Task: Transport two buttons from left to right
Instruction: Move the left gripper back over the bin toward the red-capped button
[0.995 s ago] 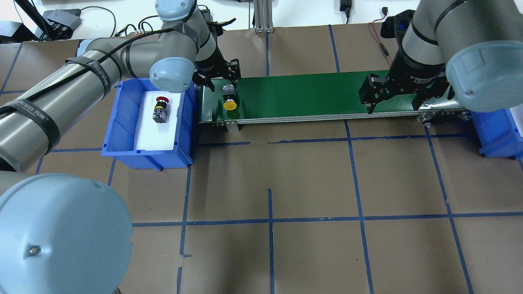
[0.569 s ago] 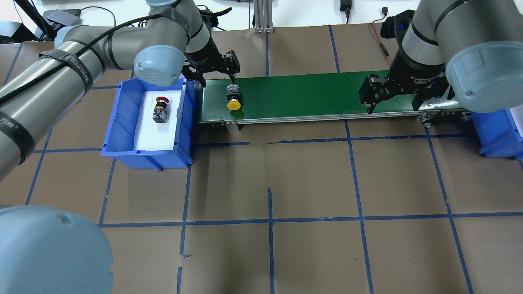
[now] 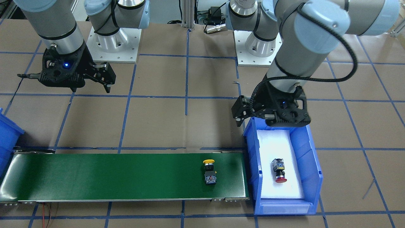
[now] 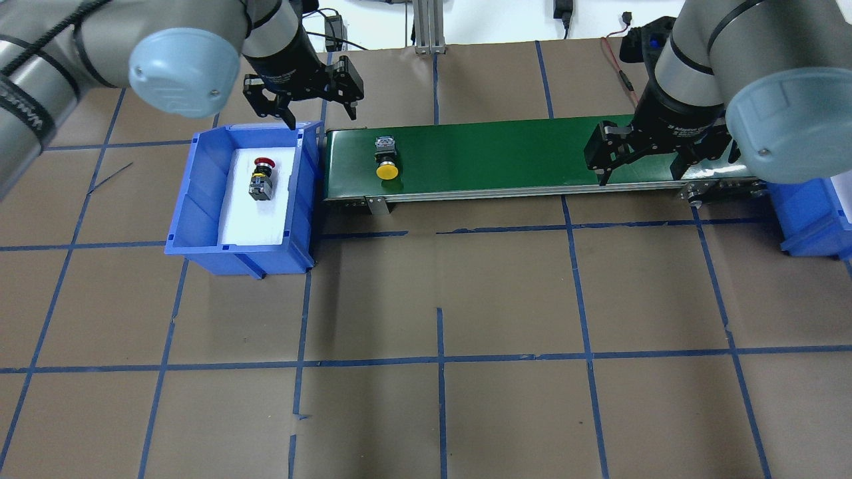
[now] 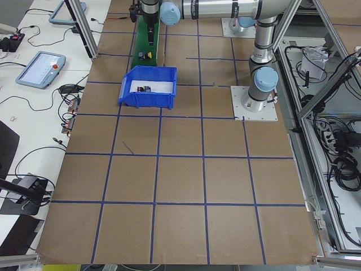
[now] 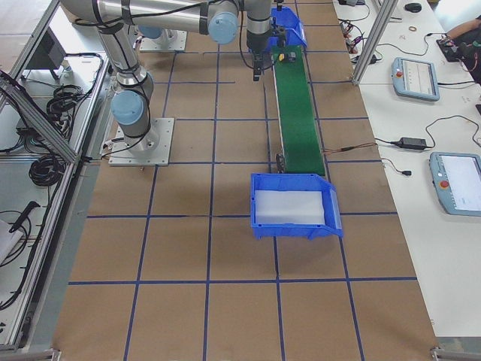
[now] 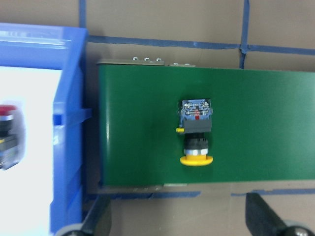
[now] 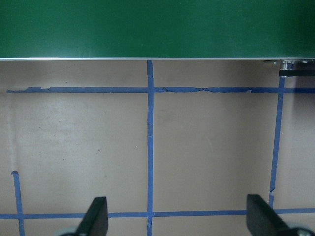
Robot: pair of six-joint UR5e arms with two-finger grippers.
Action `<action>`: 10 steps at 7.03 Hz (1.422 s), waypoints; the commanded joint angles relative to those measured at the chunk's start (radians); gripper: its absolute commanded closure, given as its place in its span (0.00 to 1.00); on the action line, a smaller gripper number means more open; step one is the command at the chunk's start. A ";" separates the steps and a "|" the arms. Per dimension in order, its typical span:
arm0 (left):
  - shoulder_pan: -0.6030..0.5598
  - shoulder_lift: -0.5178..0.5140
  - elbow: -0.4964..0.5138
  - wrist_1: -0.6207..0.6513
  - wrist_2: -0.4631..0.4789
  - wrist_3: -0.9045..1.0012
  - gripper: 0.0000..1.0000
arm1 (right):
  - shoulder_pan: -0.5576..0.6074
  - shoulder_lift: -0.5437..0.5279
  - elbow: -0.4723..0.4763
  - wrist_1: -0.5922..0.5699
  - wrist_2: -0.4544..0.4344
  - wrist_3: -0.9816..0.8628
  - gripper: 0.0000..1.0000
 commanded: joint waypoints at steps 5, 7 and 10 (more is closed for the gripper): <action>0.058 0.155 -0.035 -0.237 0.121 0.073 0.00 | -0.001 0.000 -0.002 0.000 0.000 0.000 0.00; -0.002 0.155 -0.038 -0.221 0.176 0.076 0.00 | -0.001 0.000 -0.002 0.000 0.000 0.000 0.00; 0.013 0.156 -0.043 -0.222 0.171 0.089 0.00 | -0.001 0.000 -0.002 -0.002 0.000 0.000 0.00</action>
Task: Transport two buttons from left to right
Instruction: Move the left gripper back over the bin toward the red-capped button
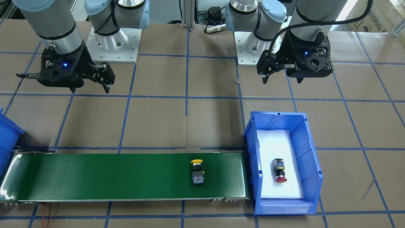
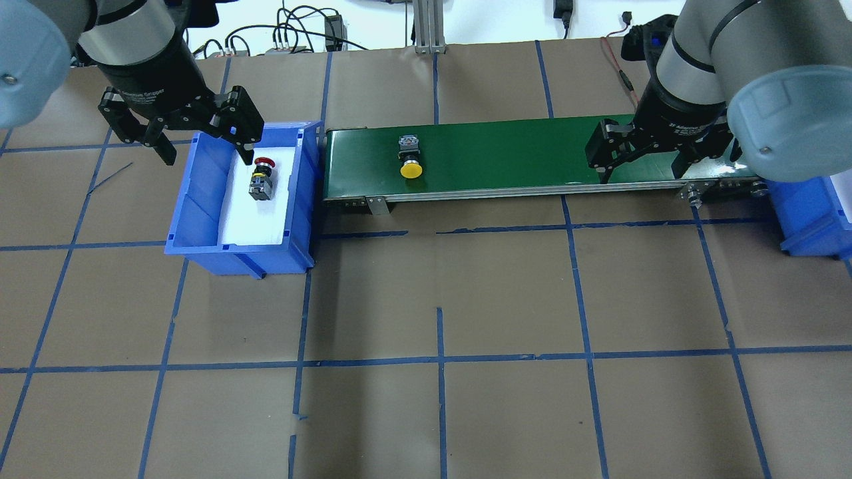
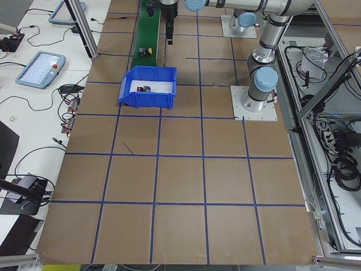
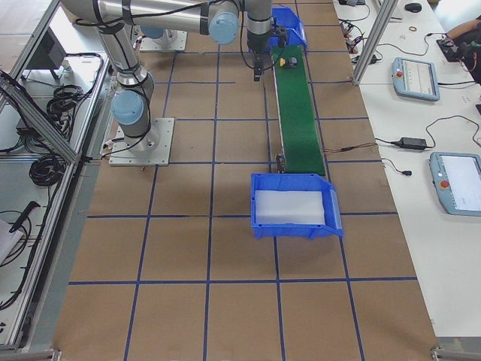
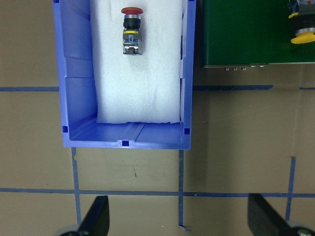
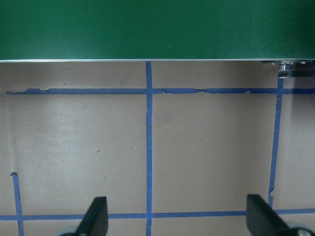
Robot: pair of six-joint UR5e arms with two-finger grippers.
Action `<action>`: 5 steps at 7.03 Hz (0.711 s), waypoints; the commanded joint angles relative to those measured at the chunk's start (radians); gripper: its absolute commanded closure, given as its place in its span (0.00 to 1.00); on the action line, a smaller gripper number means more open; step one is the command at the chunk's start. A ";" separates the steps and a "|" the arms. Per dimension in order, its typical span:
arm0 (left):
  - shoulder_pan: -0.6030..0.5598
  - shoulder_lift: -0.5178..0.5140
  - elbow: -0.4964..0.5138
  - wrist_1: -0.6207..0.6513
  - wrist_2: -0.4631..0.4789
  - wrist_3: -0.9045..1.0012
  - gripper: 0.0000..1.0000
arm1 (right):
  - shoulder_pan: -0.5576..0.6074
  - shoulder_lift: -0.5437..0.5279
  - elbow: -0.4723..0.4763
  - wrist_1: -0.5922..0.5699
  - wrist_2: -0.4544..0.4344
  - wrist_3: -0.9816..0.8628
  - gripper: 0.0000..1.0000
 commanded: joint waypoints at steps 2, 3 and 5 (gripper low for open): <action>0.002 0.000 -0.001 0.000 0.002 0.002 0.00 | 0.001 0.000 0.000 -0.001 0.000 0.000 0.00; 0.017 0.000 -0.001 0.000 -0.002 0.004 0.00 | 0.001 0.000 0.000 -0.001 0.000 0.000 0.00; 0.053 -0.001 -0.007 -0.005 -0.010 0.004 0.00 | 0.001 0.000 0.000 -0.001 0.000 0.000 0.00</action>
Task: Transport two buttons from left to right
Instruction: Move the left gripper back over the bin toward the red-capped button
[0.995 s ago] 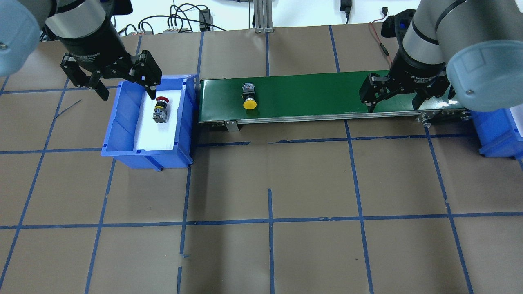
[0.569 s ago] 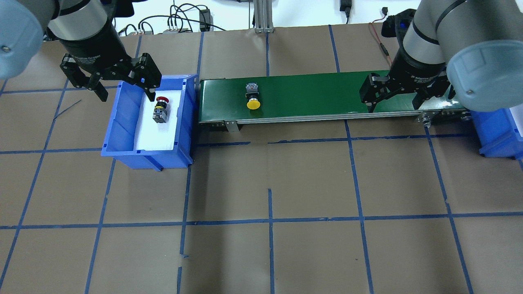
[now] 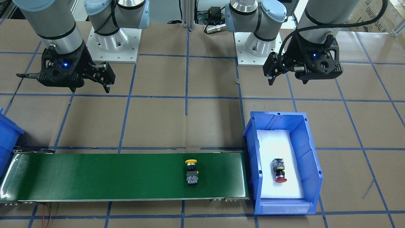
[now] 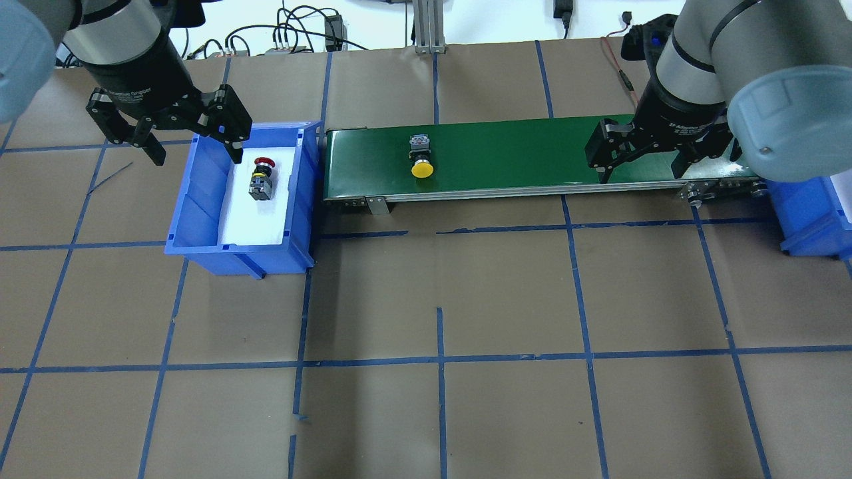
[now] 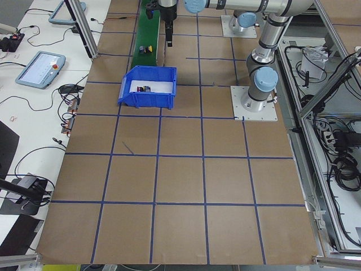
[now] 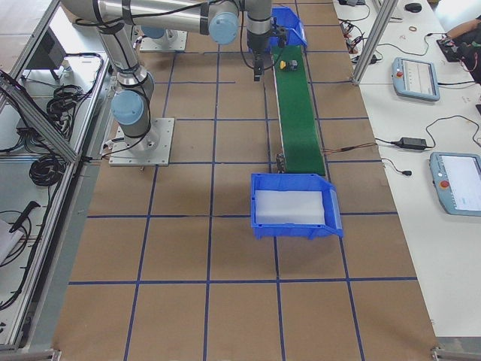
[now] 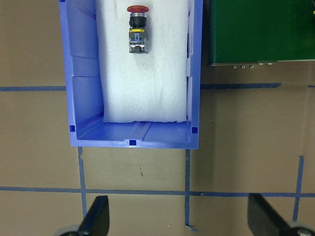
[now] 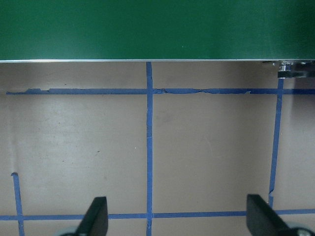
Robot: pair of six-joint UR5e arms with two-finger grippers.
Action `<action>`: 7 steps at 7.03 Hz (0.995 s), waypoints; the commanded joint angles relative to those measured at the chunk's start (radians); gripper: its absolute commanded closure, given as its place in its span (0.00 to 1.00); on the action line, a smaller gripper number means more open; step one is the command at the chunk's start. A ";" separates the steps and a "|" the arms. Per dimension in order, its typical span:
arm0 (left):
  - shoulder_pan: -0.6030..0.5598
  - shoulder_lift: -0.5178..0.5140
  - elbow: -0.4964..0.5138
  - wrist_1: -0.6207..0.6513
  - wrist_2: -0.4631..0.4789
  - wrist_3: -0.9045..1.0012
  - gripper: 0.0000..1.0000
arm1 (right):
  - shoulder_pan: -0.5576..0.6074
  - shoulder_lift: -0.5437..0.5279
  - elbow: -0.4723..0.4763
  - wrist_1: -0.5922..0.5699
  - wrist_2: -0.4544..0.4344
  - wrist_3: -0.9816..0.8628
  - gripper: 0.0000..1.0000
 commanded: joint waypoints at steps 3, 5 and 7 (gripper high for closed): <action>0.011 -0.017 0.002 0.021 -0.021 0.019 0.02 | 0.000 0.000 0.000 0.000 -0.001 0.000 0.00; 0.021 -0.139 0.091 0.117 -0.040 0.082 0.01 | -0.002 0.000 0.000 0.000 -0.001 0.000 0.00; 0.037 -0.294 0.152 0.208 -0.043 0.101 0.00 | -0.002 0.000 0.000 0.000 -0.001 0.000 0.00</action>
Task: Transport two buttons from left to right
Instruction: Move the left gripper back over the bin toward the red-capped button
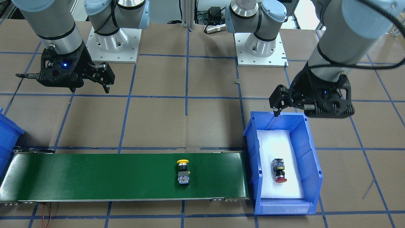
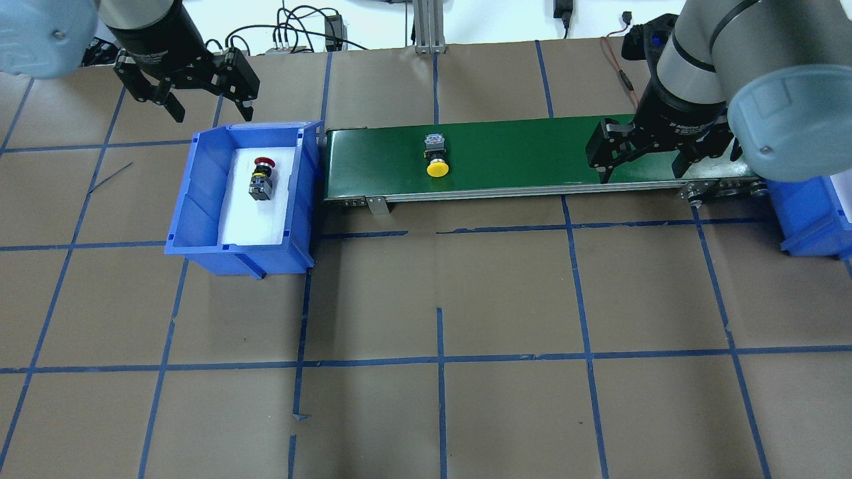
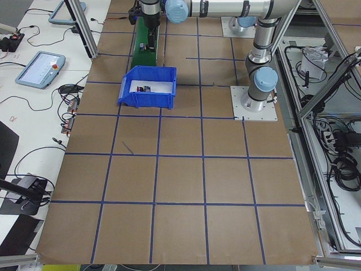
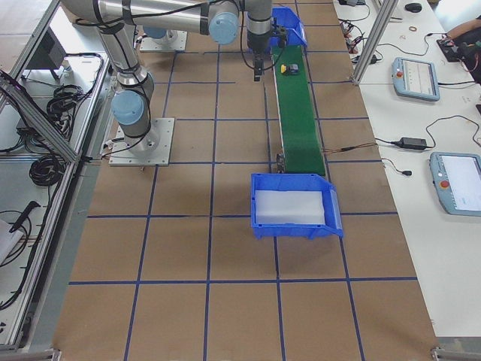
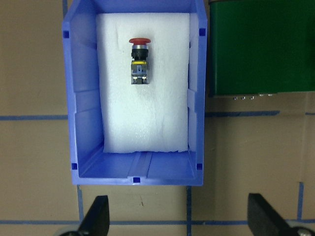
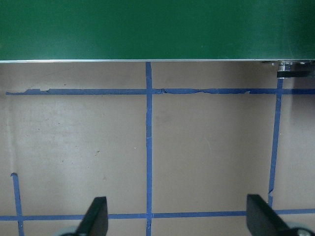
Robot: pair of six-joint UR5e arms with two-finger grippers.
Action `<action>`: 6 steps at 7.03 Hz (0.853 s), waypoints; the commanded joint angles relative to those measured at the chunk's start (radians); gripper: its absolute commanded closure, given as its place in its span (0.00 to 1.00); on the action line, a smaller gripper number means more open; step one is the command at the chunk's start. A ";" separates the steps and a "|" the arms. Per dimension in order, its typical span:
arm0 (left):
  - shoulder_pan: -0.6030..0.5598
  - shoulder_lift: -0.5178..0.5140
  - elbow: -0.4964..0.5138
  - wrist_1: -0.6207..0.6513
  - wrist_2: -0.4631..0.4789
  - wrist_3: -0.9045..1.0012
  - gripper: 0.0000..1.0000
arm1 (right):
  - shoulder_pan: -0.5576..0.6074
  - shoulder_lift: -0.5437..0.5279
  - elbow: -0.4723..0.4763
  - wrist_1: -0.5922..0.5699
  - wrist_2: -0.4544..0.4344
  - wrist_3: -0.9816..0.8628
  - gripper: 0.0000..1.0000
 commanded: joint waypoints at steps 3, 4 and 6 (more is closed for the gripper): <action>0.055 -0.184 -0.017 0.144 -0.095 0.024 0.00 | 0.000 0.000 0.000 0.002 0.000 0.000 0.00; 0.059 -0.218 -0.045 0.206 -0.075 0.026 0.00 | 0.001 0.001 0.000 0.000 0.002 -0.002 0.00; 0.067 -0.238 -0.143 0.343 -0.033 0.026 0.01 | 0.001 0.008 -0.002 -0.002 0.003 0.006 0.00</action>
